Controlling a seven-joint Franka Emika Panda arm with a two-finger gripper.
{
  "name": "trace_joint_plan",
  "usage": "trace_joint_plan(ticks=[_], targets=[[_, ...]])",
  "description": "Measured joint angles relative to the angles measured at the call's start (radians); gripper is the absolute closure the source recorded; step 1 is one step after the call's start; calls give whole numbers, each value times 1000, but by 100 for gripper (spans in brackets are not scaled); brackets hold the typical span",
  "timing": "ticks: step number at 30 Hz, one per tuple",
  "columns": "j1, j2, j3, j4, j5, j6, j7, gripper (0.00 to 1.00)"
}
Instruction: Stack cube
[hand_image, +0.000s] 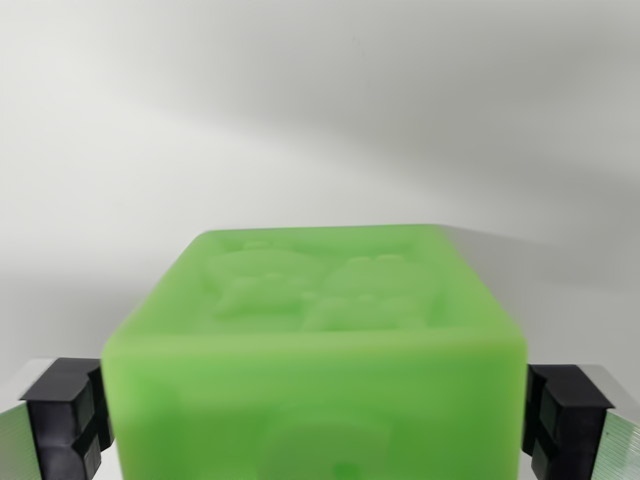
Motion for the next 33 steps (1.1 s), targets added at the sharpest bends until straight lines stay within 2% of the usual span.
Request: trace_joint_plan(ticks=[1, 33], targets=[[0, 1, 0, 0, 0, 0, 0, 100], [1, 1, -1, 1, 0, 1, 0, 100]])
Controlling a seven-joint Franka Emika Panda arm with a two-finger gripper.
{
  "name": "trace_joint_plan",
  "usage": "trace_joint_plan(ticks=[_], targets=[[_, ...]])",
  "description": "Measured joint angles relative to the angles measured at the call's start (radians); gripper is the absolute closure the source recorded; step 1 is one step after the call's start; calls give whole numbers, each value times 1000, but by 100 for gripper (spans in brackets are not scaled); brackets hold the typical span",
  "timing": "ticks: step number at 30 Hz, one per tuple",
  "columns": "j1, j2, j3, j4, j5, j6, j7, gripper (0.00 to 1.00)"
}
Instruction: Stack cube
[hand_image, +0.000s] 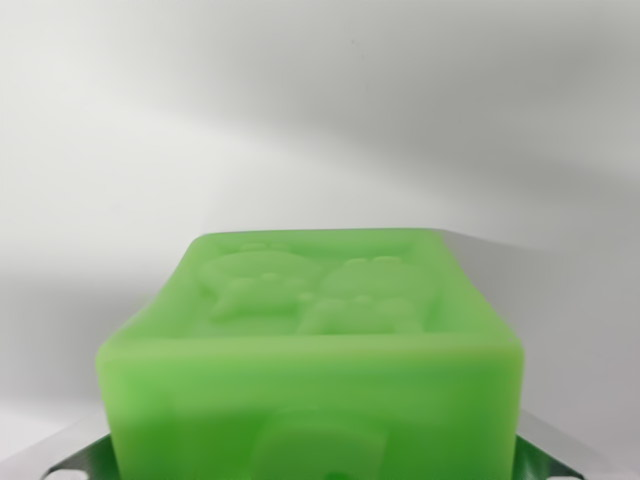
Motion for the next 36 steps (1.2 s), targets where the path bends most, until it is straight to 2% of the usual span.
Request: trace_joint_plan(ticks=[9, 18, 36], targets=[[0, -4, 0, -1, 0, -2, 0, 100], [-1, -34, 1, -10, 1, -20, -1, 100], [-11, -138, 14, -33, 9, -99, -7, 100]])
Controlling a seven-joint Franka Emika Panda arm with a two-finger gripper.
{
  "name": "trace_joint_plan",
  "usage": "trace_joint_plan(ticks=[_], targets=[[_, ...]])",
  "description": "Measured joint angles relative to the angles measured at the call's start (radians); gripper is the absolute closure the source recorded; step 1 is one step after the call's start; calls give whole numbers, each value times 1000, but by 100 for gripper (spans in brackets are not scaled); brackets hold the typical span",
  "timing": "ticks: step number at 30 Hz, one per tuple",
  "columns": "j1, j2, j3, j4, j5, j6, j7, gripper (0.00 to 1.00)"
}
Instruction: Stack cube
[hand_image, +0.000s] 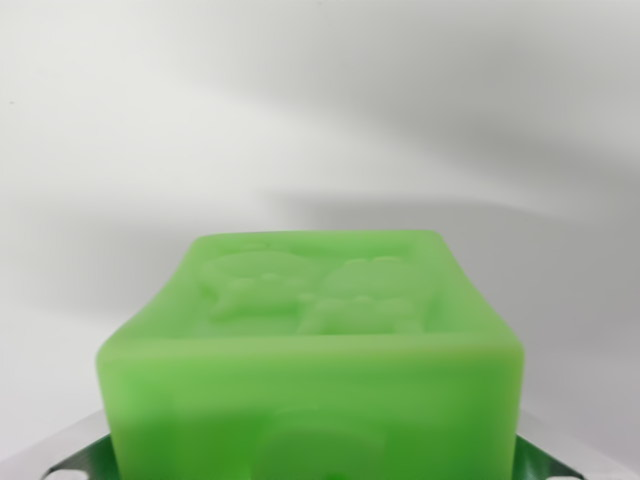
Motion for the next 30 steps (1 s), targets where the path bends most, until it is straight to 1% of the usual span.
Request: trace_joint_plan(ticks=[7, 18, 21, 30], targets=[[-4, -51, 6, -8, 7, -42, -4, 100], [-4, -132, 9, -14, 23, -113, -15, 100], [-8, -139, 8, -16, 26, -117, -18, 100], [-36, -148, 0, -23, 33, -124, -29, 100]])
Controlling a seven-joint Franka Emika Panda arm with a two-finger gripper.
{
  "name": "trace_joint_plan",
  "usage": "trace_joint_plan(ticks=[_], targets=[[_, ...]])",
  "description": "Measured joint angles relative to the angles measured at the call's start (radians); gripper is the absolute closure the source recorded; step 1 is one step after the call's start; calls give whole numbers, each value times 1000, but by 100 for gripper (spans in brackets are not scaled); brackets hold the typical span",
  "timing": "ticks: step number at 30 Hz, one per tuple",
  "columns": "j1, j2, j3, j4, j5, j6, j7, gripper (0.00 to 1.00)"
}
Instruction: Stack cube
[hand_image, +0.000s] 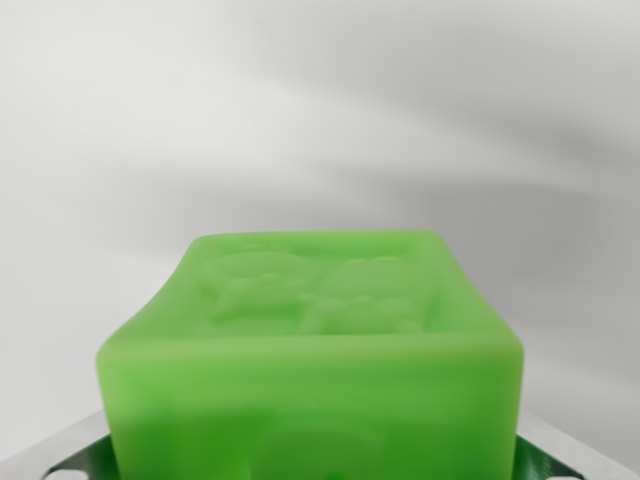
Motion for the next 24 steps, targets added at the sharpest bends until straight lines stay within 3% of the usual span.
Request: trace_joint_plan(ticks=[24], targets=[[-66, -35, -18, -9, 11, -26, -22, 100]])
